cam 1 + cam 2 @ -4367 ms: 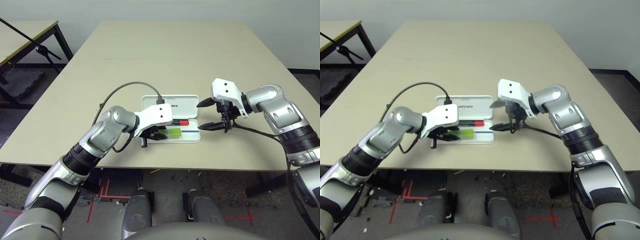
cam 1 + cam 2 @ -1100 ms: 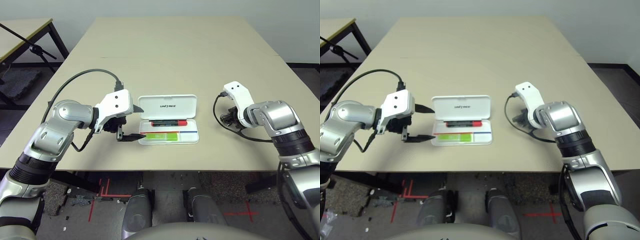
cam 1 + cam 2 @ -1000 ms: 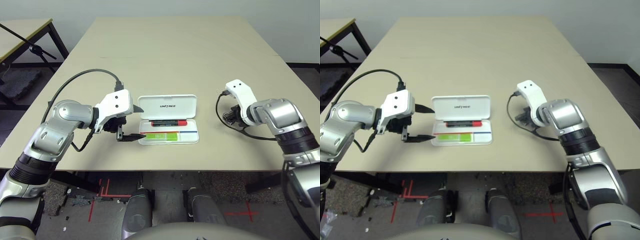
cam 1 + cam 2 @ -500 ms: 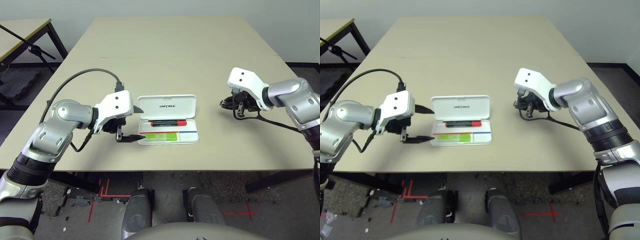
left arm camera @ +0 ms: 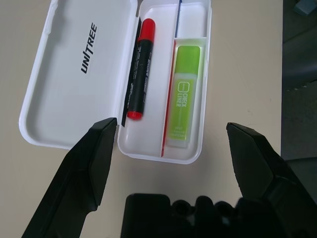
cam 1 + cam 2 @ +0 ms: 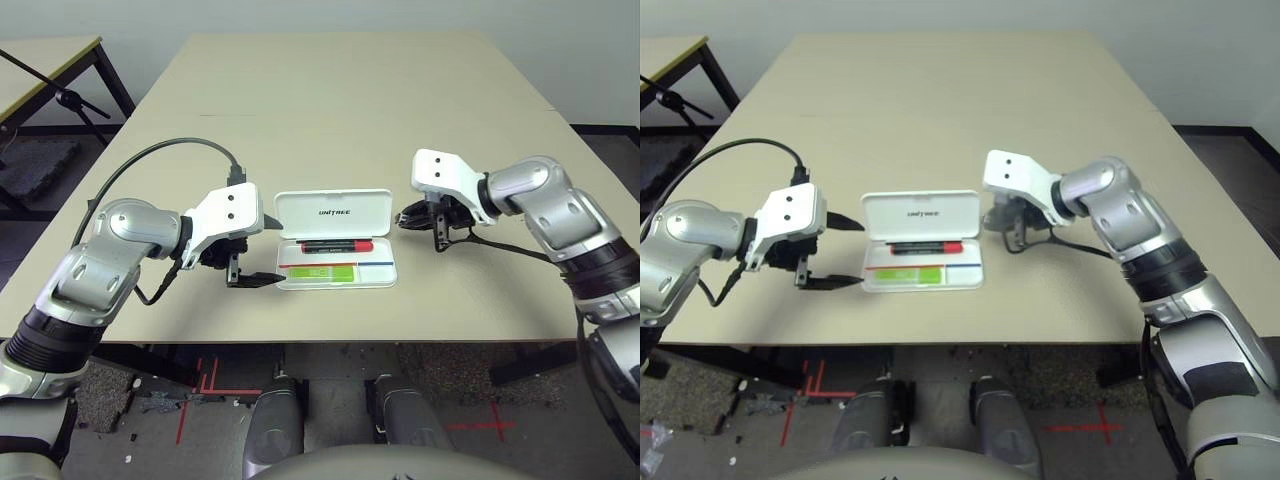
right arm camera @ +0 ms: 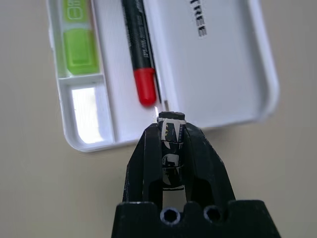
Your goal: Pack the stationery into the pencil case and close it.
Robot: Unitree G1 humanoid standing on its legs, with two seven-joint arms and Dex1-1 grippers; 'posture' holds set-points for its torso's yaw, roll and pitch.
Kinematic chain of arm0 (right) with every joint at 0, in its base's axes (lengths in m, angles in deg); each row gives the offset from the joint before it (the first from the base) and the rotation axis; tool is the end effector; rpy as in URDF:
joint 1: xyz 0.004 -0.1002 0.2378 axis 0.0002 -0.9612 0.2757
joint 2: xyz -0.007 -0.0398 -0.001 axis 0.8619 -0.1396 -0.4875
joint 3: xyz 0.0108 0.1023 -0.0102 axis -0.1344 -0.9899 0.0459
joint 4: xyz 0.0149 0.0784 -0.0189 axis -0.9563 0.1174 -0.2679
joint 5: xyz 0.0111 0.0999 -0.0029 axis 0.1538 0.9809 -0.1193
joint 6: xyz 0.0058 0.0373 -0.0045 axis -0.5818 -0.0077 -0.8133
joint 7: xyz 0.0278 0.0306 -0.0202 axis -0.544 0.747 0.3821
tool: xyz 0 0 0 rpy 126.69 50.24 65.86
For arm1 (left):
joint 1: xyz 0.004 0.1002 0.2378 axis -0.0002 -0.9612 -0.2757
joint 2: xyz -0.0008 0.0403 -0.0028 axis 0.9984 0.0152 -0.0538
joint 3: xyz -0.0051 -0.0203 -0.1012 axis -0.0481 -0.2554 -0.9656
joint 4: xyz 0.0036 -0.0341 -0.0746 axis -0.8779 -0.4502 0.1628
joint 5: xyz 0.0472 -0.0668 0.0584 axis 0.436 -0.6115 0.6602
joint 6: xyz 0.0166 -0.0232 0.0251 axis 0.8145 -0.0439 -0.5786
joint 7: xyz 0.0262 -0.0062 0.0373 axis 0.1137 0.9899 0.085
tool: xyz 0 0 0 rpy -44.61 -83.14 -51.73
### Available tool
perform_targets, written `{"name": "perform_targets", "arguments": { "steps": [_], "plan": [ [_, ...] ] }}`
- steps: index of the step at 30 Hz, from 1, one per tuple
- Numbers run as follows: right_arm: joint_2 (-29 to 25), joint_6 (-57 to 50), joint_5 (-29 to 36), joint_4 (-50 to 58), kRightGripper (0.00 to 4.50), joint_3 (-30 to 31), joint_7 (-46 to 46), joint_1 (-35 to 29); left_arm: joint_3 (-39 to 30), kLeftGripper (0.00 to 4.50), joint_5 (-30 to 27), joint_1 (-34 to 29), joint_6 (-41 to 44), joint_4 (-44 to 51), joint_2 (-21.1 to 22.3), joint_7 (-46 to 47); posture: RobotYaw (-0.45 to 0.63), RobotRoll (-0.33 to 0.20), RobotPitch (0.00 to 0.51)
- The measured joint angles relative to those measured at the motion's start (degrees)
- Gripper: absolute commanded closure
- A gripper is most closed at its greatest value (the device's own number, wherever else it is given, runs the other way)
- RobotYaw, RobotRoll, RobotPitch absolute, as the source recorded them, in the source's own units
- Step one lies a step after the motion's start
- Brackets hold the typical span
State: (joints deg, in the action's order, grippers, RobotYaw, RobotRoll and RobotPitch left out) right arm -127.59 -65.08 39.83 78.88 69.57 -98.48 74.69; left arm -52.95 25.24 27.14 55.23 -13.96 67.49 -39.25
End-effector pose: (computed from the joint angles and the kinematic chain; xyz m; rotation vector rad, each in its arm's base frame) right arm 0.3089 -0.1776 0.1928 -0.7712 0.4581 1.2512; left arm 0.2459 0.2249 0.2011 0.7533 0.3313 -1.2714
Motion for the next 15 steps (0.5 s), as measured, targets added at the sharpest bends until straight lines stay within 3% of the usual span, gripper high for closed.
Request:
{"name": "perform_targets", "arguments": {
  "steps": [15],
  "plan": [
    [5.3, -1.0, -1.8, 2.0, 4.19, 4.4, -1.3, 0.0, -0.1, 0.0, -0.5, -1.4, 0.9, 1.3, -0.1, 1.0, 0.04, 0.0, 0.071]
  ]
}}
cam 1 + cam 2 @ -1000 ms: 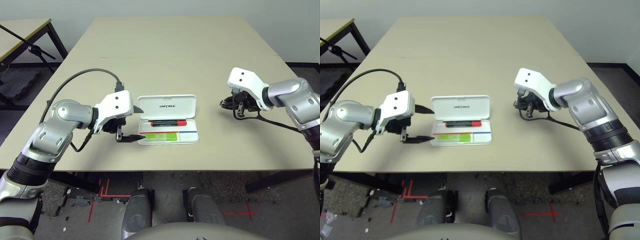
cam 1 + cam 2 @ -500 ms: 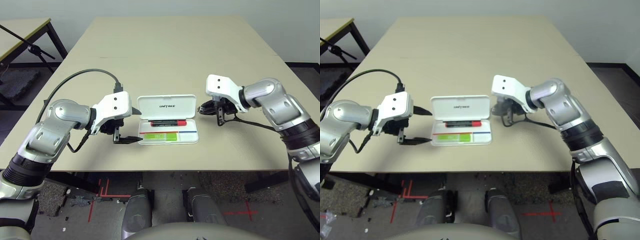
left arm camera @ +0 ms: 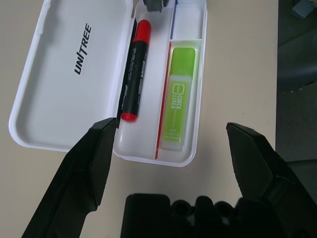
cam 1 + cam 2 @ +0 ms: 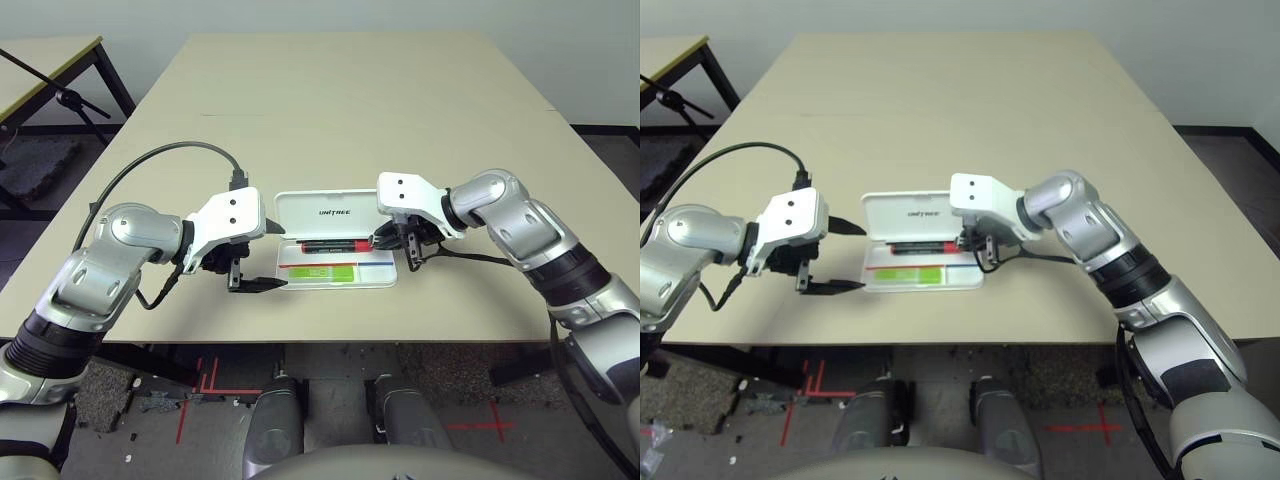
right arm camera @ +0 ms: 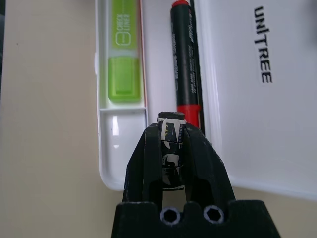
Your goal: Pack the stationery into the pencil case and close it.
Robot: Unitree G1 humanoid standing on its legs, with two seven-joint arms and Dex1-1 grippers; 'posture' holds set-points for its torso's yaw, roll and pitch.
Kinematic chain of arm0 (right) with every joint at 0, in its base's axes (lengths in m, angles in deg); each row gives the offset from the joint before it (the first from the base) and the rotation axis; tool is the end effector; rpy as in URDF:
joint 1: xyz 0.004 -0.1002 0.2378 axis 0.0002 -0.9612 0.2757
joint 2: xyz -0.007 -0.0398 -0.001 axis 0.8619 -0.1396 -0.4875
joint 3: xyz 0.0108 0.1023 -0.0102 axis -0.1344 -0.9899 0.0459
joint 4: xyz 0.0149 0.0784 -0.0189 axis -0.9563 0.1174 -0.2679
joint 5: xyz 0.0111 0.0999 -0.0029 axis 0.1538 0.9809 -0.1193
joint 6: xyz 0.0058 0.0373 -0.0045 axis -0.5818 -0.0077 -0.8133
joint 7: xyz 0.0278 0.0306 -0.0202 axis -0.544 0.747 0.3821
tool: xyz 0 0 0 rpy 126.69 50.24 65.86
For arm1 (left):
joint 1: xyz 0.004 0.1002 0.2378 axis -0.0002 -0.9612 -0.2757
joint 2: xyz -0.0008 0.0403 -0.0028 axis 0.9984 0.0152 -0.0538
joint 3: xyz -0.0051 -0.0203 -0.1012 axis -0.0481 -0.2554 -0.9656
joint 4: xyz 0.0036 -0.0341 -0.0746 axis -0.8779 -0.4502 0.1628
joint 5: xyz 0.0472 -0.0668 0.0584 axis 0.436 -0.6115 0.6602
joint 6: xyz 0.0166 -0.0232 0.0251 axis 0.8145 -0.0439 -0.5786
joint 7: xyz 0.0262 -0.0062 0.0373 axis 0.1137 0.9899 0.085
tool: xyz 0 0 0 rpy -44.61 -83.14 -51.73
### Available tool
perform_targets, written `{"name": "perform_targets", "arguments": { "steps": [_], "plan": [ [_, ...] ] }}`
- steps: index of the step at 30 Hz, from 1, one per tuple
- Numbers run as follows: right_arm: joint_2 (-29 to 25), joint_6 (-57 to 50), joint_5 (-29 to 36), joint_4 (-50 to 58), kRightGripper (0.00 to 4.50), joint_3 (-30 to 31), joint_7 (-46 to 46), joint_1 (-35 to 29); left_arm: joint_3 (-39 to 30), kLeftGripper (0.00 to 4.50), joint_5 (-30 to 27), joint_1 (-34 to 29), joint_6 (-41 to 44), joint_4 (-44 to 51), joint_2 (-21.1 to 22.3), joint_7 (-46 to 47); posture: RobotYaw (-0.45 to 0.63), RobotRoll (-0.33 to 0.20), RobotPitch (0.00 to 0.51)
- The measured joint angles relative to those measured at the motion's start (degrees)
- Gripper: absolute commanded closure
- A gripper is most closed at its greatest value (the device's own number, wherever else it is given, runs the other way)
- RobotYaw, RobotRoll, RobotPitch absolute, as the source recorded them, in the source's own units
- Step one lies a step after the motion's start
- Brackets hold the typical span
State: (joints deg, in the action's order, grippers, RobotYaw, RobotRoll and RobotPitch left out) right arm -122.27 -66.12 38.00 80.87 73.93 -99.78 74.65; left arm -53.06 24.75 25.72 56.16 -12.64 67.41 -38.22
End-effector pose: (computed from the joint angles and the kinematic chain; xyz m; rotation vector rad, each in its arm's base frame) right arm 0.3052 -0.1433 0.1793 -0.7891 0.4615 1.3833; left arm 0.2425 0.2238 0.1970 0.7354 0.3385 -1.2681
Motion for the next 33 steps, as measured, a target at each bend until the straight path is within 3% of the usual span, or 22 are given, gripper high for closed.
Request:
{"name": "perform_targets", "arguments": {
  "steps": [33],
  "plan": [
    [2.5, -0.3, -1.1, -2.3, 4.19, 3.0, -2.0, -2.8, 0.0, 0.0, 0.0, -0.3, 0.0, 0.0, 0.0, 1.0, 0.05, 0.0, 0.056]
  ]
}}
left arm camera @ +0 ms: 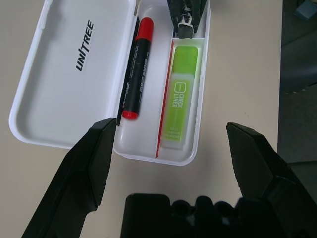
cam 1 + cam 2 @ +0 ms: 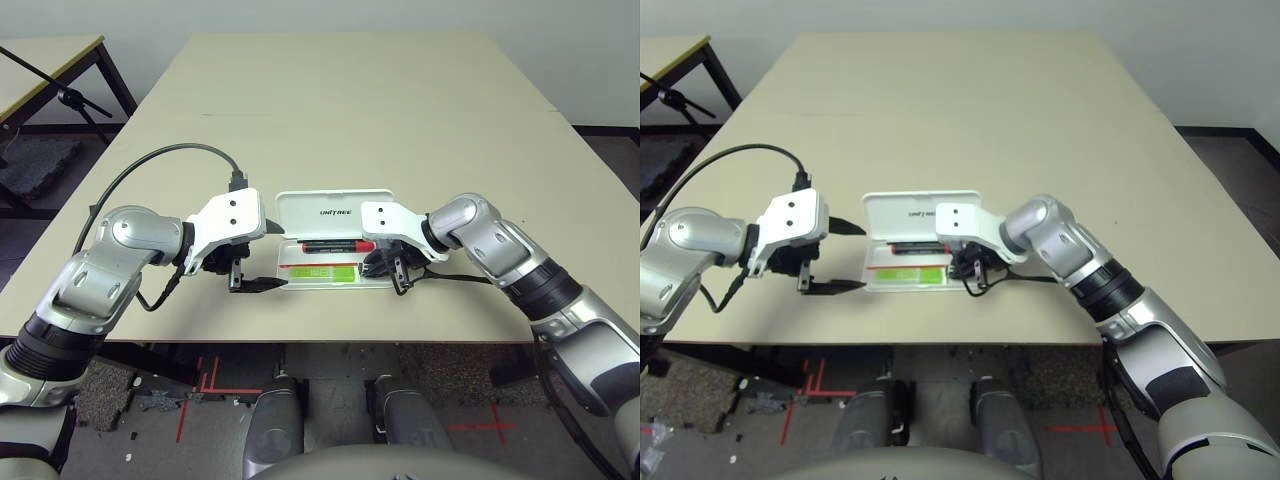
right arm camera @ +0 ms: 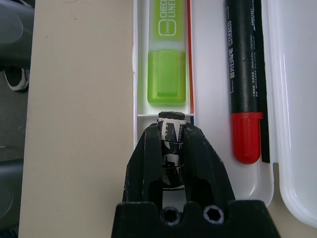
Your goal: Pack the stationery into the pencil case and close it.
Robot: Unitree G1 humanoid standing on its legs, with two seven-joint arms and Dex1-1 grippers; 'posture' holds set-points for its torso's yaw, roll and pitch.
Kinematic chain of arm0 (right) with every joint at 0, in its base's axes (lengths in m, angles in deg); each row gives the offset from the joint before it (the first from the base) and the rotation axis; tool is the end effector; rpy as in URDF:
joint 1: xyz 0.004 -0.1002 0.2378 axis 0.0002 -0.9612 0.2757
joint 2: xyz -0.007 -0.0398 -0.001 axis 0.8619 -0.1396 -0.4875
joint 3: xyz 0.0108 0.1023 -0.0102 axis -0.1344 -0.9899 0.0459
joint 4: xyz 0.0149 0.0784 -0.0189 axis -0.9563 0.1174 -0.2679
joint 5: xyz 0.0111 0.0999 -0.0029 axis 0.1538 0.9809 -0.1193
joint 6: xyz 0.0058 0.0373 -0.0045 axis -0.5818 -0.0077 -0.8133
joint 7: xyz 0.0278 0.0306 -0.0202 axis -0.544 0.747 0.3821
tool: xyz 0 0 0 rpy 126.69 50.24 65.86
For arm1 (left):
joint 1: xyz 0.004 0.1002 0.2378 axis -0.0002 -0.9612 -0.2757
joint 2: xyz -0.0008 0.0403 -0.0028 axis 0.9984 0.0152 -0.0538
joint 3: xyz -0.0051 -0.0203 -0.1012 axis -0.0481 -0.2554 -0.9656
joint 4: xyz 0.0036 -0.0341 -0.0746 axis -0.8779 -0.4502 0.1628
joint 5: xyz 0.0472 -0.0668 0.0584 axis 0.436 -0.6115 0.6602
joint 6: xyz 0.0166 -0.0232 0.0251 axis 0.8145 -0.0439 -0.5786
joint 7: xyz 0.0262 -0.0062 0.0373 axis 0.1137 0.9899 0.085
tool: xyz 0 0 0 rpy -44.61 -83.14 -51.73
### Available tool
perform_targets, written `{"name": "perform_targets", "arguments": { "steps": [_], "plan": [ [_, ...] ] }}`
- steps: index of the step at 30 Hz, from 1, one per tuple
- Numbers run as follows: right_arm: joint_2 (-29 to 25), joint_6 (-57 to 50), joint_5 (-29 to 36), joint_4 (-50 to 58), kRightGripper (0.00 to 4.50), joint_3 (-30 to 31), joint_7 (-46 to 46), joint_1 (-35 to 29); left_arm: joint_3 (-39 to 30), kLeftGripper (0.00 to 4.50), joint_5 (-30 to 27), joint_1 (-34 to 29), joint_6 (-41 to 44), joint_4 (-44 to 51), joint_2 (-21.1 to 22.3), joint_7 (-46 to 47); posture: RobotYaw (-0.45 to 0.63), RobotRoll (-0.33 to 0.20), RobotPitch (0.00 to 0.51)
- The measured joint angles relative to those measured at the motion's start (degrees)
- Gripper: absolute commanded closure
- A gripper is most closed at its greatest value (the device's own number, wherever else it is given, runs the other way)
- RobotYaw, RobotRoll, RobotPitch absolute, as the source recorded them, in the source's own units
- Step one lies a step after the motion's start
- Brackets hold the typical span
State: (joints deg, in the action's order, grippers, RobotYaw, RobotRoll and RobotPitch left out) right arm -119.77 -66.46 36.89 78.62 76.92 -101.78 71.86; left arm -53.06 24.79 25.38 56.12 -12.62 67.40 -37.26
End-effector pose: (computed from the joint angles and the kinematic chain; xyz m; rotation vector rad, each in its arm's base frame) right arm 0.3018 -0.1348 0.1512 -0.7418 0.5697 1.4629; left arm 0.2420 0.2241 0.1957 0.7341 0.3362 -1.2532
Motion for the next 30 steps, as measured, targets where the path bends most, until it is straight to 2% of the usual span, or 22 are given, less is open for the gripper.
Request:
{"name": "perform_targets", "arguments": {
  "steps": [5, 11, 13, 17, 30],
  "plan": [
    [0.3, 0.0, 0.0, -0.2, 4.19, 0.0, 0.3, 0.0, 0.0, 0.0, 0.0, 0.0, 0.0, 0.0, 0.0, 0.0, 0.04, 0.0, 0.053],
    [0.2, 0.2, 0.1, -0.2, 2.15, -0.3, 0.1, 0.0, 0.0, 0.0, 0.1, 0.0, -0.1, -0.1, 0.0, 0.1, 0.04, 0.0, 0.049],
    [-0.1, 0.7, 0.5, -0.1, 1.6, -0.8, -0.2, 0.1, 0.0, 0.0, 0.2, 0.0, -0.3, -0.2, 0.0, 0.1, 0.04, 0.0, 0.048],
    [-0.9, 1.8, 2.1, -0.2, 0.09, -1.8, -2.1, 0.1, 0.0, 0.0, 0.4, 0.0, -0.5, -0.4, 0.0, 0.1, 0.04, 0.0, 0.046],
    [-15.1, 4.7, 12.9, 1.1, 0.01, -16.8, -10.5, -0.8, 0.0, 0.0, 0.8, 0.0, -1.5, -2.0, 0.1, 0.0, 0.02, 0.0, 0.054]
  ]
}}
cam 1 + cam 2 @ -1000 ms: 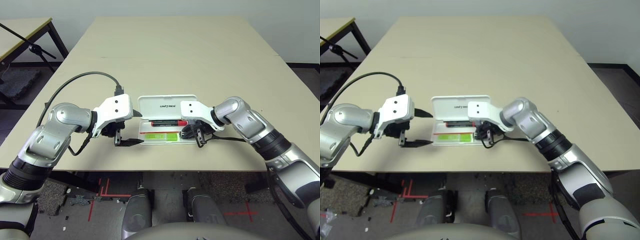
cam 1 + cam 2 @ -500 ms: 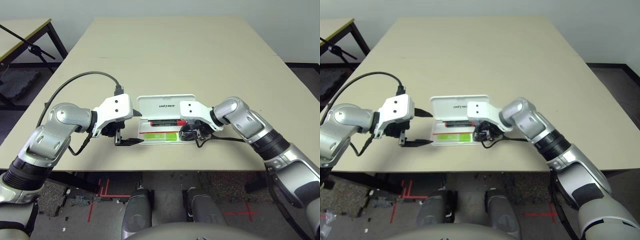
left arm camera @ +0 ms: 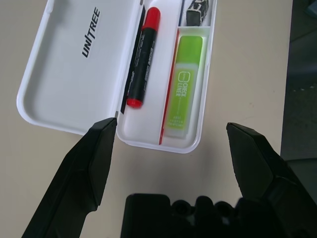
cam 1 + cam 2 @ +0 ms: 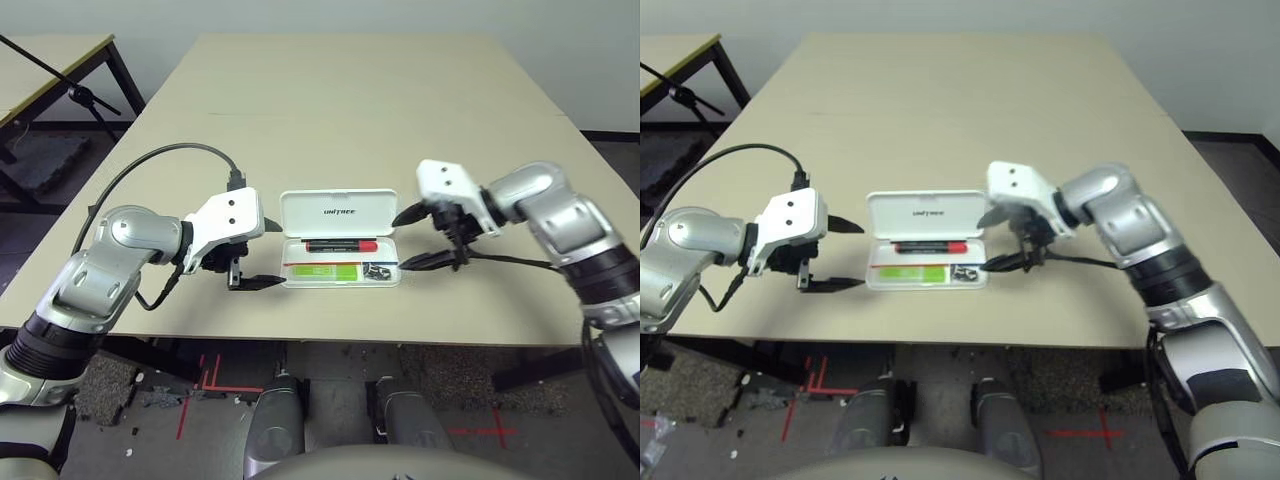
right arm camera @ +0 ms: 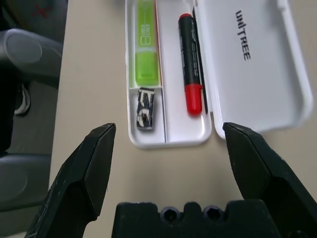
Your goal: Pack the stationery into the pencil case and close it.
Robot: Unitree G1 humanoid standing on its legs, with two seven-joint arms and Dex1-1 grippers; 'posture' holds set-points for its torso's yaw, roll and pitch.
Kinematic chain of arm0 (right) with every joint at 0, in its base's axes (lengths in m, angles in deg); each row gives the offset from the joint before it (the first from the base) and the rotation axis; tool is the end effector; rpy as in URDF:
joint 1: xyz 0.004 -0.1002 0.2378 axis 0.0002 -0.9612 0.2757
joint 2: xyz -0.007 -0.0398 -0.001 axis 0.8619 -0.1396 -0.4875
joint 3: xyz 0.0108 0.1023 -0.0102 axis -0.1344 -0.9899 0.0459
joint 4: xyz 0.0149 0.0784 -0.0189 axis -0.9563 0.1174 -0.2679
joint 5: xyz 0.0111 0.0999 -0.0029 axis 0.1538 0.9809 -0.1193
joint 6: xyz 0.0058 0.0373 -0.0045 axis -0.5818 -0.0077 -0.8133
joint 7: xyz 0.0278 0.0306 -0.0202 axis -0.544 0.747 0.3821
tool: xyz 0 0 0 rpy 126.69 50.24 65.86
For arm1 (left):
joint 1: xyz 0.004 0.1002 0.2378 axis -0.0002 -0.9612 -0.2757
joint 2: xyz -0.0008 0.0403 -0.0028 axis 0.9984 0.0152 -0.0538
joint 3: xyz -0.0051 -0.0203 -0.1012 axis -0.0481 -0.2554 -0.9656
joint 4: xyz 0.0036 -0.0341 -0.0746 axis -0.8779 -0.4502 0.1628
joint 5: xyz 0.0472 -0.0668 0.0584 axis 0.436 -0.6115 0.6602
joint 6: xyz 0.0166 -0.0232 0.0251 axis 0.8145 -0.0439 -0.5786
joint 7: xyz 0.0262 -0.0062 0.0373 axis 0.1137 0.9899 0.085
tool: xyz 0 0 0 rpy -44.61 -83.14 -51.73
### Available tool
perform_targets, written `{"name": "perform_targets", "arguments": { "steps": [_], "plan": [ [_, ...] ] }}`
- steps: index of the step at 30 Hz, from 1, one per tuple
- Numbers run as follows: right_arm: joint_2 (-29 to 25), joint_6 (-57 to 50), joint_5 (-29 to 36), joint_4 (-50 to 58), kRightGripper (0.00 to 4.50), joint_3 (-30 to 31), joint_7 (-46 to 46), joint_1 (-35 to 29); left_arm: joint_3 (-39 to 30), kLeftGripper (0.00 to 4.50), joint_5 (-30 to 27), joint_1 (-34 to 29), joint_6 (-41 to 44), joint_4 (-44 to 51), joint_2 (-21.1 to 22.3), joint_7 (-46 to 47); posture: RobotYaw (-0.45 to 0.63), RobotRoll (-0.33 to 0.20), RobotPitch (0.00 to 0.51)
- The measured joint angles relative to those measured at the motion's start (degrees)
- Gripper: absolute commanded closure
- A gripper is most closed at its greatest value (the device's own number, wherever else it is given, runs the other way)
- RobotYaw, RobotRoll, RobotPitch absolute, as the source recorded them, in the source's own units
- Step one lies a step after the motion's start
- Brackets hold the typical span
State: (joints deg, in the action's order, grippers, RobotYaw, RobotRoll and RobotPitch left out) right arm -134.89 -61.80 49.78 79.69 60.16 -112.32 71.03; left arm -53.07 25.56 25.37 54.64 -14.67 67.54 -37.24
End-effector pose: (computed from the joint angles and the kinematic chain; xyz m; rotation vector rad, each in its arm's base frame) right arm 0.2985 -0.2251 0.2115 -0.6173 0.4293 1.4141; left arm 0.2445 0.2287 0.1936 0.7401 0.3449 -1.2343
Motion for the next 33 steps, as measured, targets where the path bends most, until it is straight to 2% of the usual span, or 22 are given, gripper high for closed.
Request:
{"name": "perform_targets", "arguments": {
  "steps": [4, 7, 15, 29, 33],
  "plan": [
    [-5.3, 0.2, 2.0, -0.1, 0.01, -3.9, -1.1, -3.0, 0.0, 0.0, 0.1, 0.0, -0.5, -0.8, 0.1, 0.0, 0.01, 0.0, 0.057],
    [-7.2, 0.2, 3.3, 0.5, 0.01, -5.9, -1.5, -4.7, 0.0, 0.0, 0.1, 0.0, -0.6, -0.9, 0.1, 0.0, 0.0, 0.0, 0.058],
    [-5.4, -0.9, 5.4, 5.1, 0.01, -6.5, -0.5, -7.5, 0.0, 0.0, 0.1, 0.0, -0.8, -1.2, 0.0, 0.0, 0.01, 0.0, 0.054],
    [-7.5, 0.3, 5.3, 4.4, 0.01, -6.6, -0.7, -11.3, -1.2, 0.0, 2.9, 0.0, -6.2, -12.8, -0.2, 2.7, 0.01, 0.0, 0.042],
    [-8.1, 1.4, 4.9, 1.8, 0.0, -6.7, -0.2, -11.9, -2.0, 0.98, 5.9, 4.2, -9.3, -22.7, -2.8, 7.6, 0.0, 0.0, 0.039]
  ]
}}
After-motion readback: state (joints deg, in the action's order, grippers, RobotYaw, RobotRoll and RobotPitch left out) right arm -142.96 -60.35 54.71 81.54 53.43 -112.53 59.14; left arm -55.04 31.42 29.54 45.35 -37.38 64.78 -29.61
